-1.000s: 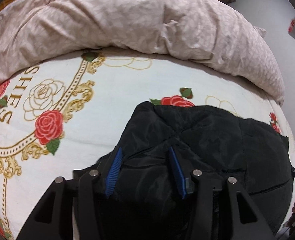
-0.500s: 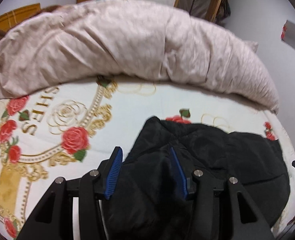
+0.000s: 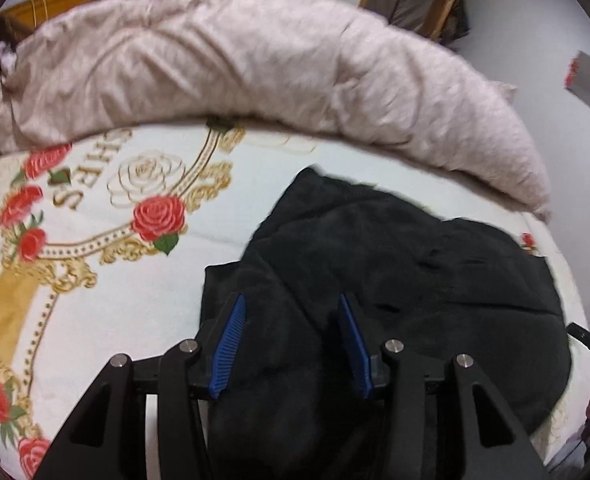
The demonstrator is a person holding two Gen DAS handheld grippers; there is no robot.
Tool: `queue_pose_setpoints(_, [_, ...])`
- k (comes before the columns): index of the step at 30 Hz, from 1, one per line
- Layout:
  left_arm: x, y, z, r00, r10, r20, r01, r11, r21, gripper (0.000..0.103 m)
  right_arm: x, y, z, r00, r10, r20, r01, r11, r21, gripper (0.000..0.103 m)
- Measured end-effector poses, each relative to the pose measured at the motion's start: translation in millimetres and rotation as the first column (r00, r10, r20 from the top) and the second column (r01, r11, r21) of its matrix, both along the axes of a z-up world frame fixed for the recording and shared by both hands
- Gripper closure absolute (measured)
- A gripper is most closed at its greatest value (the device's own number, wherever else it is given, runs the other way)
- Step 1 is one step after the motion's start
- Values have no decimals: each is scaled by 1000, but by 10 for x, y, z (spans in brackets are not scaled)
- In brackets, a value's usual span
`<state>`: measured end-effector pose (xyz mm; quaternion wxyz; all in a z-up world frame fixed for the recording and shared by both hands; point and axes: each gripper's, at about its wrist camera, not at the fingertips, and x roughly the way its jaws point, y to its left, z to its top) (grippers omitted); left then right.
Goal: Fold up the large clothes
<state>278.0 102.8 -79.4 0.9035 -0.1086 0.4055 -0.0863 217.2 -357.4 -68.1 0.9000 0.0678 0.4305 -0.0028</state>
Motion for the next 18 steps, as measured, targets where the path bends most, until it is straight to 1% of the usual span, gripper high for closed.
queue_pose_setpoints(2, [-241, -93, 113, 999, -25, 38, 25, 1000, -3, 54, -169, 97, 42, 1000, 27, 9, -27, 999, 23, 76])
queue_pose_setpoints(4, [-414, -208, 134, 997, -60, 43, 61, 998, -19, 54, -272, 214, -9, 998, 61, -4, -61, 997, 36, 70])
queue_pose_setpoints(6, [-523, -380, -15, 994, -111, 5, 111, 994, -20, 54, -253, 336, -215, 994, 95, -61, -94, 995, 23, 70])
queue_pose_setpoints(8, [-507, -495, -263, 991, -125, -56, 126, 992, 3, 53, -179, 330, -380, 991, 101, -86, -100, 995, 12, 70])
queue_pose_setpoints(10, [-469, -508, -377, 991, -116, -69, 116, 993, 1, 53, -100, 306, -428, 991, 90, -96, -86, 995, 40, 70])
queue_pose_setpoints(12, [-445, -480, -318, 992, -91, -82, 89, 996, -25, 53, -104, 292, -348, 993, 77, -87, -73, 996, 51, 70])
queue_pose_setpoints(14, [-468, -416, -213, 994, -76, -75, 73, 996, -45, 53, -199, 227, -232, 996, 66, -59, -61, 995, 85, 70])
queue_pose_setpoints(15, [-503, -359, -151, 997, -59, -57, 57, 997, -43, 53, -274, 170, -189, 998, 48, -45, -43, 994, 105, 65])
queue_pose_setpoints(16, [-547, -309, -106, 998, -37, -42, 35, 999, -33, 52, -362, 109, -173, 999, 20, -33, -15, 991, 130, 56])
queue_pose_setpoints(18, [-608, -112, -72, 999, 35, -25, -36, 999, -17, 49, -540, -87, -207, 998, -55, -42, 62, 978, 201, 47])
